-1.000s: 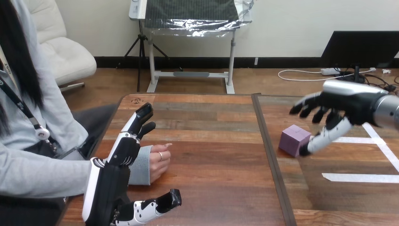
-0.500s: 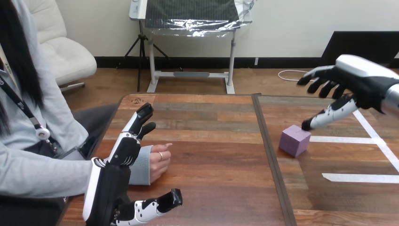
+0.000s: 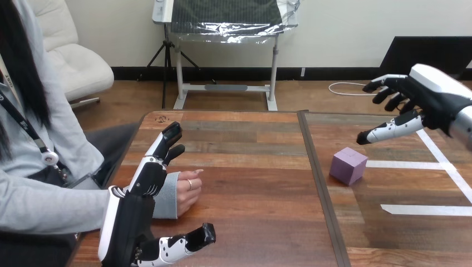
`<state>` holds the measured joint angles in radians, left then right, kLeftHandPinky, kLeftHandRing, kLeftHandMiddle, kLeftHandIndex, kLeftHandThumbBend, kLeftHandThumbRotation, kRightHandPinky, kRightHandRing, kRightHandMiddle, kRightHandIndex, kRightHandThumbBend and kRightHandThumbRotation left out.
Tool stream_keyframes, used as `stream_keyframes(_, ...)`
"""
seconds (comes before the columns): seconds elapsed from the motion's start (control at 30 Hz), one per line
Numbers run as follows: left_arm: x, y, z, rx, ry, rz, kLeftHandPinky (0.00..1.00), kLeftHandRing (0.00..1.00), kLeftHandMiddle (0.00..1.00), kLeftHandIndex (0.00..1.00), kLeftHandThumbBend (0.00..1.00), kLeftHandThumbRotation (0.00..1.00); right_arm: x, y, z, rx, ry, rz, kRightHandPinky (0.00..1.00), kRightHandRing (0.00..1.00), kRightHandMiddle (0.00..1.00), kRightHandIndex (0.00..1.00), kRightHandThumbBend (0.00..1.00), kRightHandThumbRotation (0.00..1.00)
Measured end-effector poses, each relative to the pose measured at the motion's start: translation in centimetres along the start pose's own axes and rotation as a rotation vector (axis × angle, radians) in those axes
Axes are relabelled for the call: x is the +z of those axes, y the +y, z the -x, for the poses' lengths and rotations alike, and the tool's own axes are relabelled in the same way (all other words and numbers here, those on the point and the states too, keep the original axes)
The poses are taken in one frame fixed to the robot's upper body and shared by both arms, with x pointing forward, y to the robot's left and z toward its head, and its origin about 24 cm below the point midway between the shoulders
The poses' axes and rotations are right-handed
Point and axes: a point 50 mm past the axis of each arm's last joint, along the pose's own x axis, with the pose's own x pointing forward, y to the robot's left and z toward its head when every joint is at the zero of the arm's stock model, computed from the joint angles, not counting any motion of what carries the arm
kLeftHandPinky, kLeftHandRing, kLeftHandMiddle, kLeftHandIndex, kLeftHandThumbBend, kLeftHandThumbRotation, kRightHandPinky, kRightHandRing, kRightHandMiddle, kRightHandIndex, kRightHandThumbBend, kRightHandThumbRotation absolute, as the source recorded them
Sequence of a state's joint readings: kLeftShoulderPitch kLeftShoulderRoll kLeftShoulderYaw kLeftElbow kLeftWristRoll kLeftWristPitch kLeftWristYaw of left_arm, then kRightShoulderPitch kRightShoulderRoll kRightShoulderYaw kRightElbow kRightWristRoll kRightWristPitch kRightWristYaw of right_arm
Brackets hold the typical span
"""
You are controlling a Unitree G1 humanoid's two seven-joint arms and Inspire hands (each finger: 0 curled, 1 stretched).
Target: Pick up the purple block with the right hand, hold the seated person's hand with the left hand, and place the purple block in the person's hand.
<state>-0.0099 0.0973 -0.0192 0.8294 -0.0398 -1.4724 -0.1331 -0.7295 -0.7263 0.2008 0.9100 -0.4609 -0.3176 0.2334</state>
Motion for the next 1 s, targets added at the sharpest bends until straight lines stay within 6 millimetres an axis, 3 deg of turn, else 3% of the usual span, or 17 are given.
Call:
stream_keyframes(0.37, 0.0, 0.0, 0.0, -0.002, 0.0, 0.0, 0.86, 0.92, 0.93, 0.89, 1.0, 0.54, -0.4, 2.1, -1.2, 0.029, 0.081, -0.035, 0.51, 0.58, 0.68, 0.87, 1.0, 0.53)
stream_keyframes(0.57, 0.0, 0.0, 0.0, 0.0, 0.001, 0.001, 0.86, 0.92, 0.93, 0.89, 1.0, 0.54, -0.2, 3.1, -1.7, 0.054, 0.119, -0.055, 0.44, 0.41, 0.45, 0.88, 1.0, 0.53)
stream_keyframes(0.63, 0.0, 0.0, 0.0, 0.0, 0.001, 0.001, 0.86, 0.92, 0.93, 0.89, 1.0, 0.54, 0.1, 4.2, -2.2, 0.082, 0.147, -0.078, 0.27, 0.22, 0.26, 0.9, 1.0, 0.52)
stream_keyframes(0.7, 0.0, 0.0, 0.0, 0.0, 0.001, 0.001, 0.86, 0.92, 0.93, 0.89, 1.0, 0.54, 0.1, 4.4, -2.2, 0.088, 0.149, -0.081, 0.25, 0.21, 0.26, 0.9, 1.0, 0.53)
stream_keyframes(0.73, 0.0, 0.0, 0.1, 0.0, 0.001, 0.001, 0.86, 0.92, 0.93, 0.89, 1.0, 0.55, 0.2, 4.5, -2.2, 0.09, 0.152, -0.081, 0.27, 0.32, 0.38, 0.91, 1.0, 0.54)
stream_keyframes(0.8, 0.0, 0.0, 0.1, 0.002, 0.003, 0.0, 0.86, 0.92, 0.93, 0.89, 1.0, 0.55, 0.3, 4.7, -2.4, 0.094, 0.165, -0.079, 0.31, 0.46, 0.52, 0.92, 1.0, 0.56)
stream_keyframes(0.9, 0.0, 0.0, 0.1, 0.002, 0.003, 0.0, 0.86, 0.92, 0.92, 0.89, 1.0, 0.55, 0.3, 5.1, -2.5, 0.105, 0.19, -0.068, 0.5, 0.68, 0.72, 0.93, 1.0, 0.57)
stream_keyframes(0.93, 0.0, 0.0, 0.1, 0.001, 0.003, 0.001, 0.86, 0.92, 0.92, 0.89, 1.0, 0.55, 0.4, 5.2, -2.6, 0.11, 0.198, -0.064, 0.61, 0.78, 0.81, 0.94, 1.0, 0.58)
stream_keyframes(1.0, 0.0, 0.0, 0.1, 0.002, 0.003, 0.0, 0.85, 0.91, 0.92, 0.89, 1.0, 0.55, 0.4, 5.4, -2.6, 0.12, 0.214, -0.059, 0.69, 0.85, 0.87, 0.94, 1.0, 0.58)
